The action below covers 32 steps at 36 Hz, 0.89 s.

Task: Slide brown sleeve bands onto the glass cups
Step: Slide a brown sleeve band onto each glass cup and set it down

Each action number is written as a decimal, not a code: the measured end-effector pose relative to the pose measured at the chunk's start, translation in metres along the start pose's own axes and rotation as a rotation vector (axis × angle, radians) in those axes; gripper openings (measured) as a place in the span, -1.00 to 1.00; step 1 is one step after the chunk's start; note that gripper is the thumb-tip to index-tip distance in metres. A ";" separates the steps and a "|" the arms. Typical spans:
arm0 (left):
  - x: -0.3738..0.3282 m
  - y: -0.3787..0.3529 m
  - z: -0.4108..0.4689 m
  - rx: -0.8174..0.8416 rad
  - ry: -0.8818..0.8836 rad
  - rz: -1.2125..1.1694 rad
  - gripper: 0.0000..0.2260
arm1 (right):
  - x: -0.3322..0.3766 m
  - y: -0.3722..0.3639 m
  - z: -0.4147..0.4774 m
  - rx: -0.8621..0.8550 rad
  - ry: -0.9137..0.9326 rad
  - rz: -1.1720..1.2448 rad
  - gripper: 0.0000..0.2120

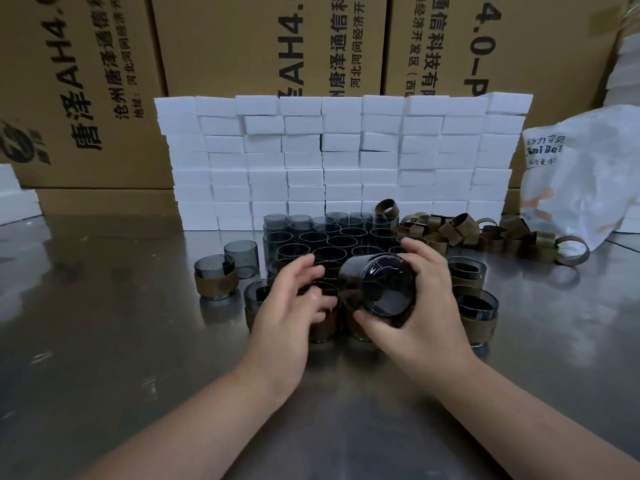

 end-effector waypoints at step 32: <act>0.022 -0.007 0.000 0.052 -0.156 0.662 -0.18 | -0.014 0.043 0.081 0.476 -0.059 -0.421 -0.61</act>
Point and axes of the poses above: each hand's wrist, its own z-axis towards the middle knuckle, its own y-axis out of the back of the hand, x = y × z, the point moved 4 cm from there along z, towards the middle knuckle, and after that the axes turned 2 degrees about -y, right-handed, at the moved point
